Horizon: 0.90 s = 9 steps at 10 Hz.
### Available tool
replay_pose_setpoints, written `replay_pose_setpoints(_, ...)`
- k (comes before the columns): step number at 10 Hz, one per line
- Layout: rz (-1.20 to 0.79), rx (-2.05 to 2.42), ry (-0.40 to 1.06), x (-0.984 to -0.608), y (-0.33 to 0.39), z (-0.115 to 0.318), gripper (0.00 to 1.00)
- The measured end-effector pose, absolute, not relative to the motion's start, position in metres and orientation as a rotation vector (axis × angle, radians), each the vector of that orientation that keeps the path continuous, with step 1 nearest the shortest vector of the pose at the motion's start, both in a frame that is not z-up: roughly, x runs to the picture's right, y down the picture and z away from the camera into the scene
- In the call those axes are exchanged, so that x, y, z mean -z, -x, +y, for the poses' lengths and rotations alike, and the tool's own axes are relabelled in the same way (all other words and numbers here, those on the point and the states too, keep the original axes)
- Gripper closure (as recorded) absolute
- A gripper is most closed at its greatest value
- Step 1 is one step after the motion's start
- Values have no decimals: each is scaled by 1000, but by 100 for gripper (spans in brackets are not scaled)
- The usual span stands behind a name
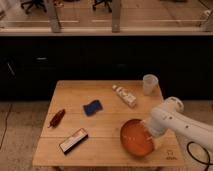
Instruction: Pick up the ceramic bowl
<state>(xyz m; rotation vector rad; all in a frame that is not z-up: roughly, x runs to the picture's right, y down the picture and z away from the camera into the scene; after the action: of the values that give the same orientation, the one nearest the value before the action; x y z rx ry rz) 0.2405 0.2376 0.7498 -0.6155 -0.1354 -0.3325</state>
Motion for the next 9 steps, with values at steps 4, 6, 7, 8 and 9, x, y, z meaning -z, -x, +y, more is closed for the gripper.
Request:
replay_pose_setpoints(4,-124,336,609,-750,-240,237,20)
replay_pose_setpoints(6,-118,335,605,-749,-240,237,20)
replay_pose_setpoints(7,-117,335,606,-749,-241,238,20)
replay_pose_setpoints(8,-118,338,603,-750,-240,238,20)
replay_pose_setpoints(9,-115,339,603,-749,-240,238,20)
